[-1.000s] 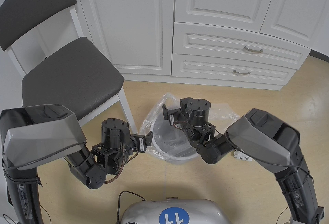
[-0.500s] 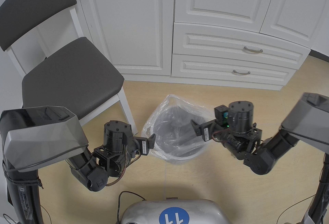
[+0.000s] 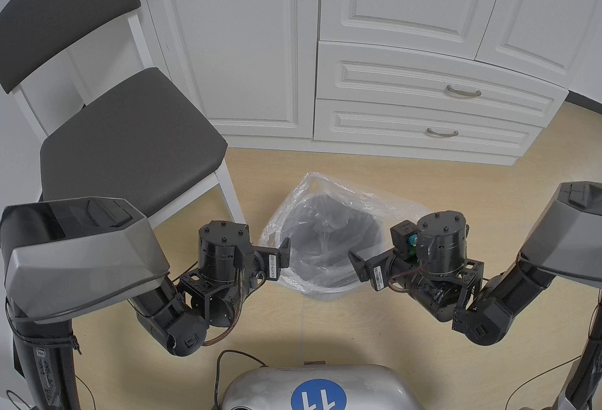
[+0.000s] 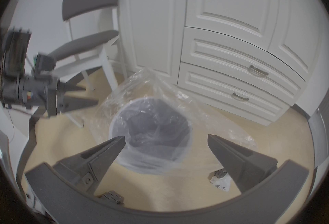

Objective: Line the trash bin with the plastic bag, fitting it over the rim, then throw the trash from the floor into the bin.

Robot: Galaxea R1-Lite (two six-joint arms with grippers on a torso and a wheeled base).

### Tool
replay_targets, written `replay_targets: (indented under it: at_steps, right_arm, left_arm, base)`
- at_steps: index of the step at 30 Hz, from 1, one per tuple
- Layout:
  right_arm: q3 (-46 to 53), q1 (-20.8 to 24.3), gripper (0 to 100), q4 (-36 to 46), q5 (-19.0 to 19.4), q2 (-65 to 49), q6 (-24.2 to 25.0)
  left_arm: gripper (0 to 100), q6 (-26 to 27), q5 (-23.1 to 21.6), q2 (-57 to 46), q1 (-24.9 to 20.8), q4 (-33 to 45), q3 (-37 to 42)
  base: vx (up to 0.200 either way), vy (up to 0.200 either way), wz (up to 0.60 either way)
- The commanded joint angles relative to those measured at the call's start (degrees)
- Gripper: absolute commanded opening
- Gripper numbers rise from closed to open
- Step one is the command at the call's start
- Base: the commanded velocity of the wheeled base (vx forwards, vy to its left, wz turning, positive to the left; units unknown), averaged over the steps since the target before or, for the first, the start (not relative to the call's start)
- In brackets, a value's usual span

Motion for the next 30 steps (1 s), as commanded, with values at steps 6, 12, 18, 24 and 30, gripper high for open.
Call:
replay_targets:
  at_steps: [6, 12, 18, 24, 30]
  right_arm:
    - [-2.18, 2.43, 100, -4.3, -4.18, 10.01, -2.1]
    - [-1.65, 1.99, 100, -10.28, -8.31, 14.31, -7.11]
    - [11.36, -0.12, 100, -8.78, -4.8, 4.12, -15.9]
    - [15.05, -0.47, 100, -8.61, -2.34, -1.51, -18.1]
    - [8.46, 0.05, 100, -10.72, -3.04, 2.36, -14.94]
  left_arm:
    - [100, 6.05, 3.79, 1.0, -0.77, -8.08, 1.41]
    - [100, 8.07, 4.14, 1.09, -0.95, -11.07, 2.64]
    - [100, 8.07, 4.14, 0.91, -1.04, -11.16, 3.08]
    - [100, 8.07, 4.14, 0.91, -1.12, -11.16, 3.34]
    - [100, 8.07, 4.14, 0.74, -1.12, -11.16, 3.43]
  base:
    - [0.0, 0.0, 0.0]
    - [0.0, 0.0, 0.0]
    - [0.0, 0.0, 0.0]
    - [0.0, 0.0, 0.0]
    - [0.0, 0.0, 0.0]
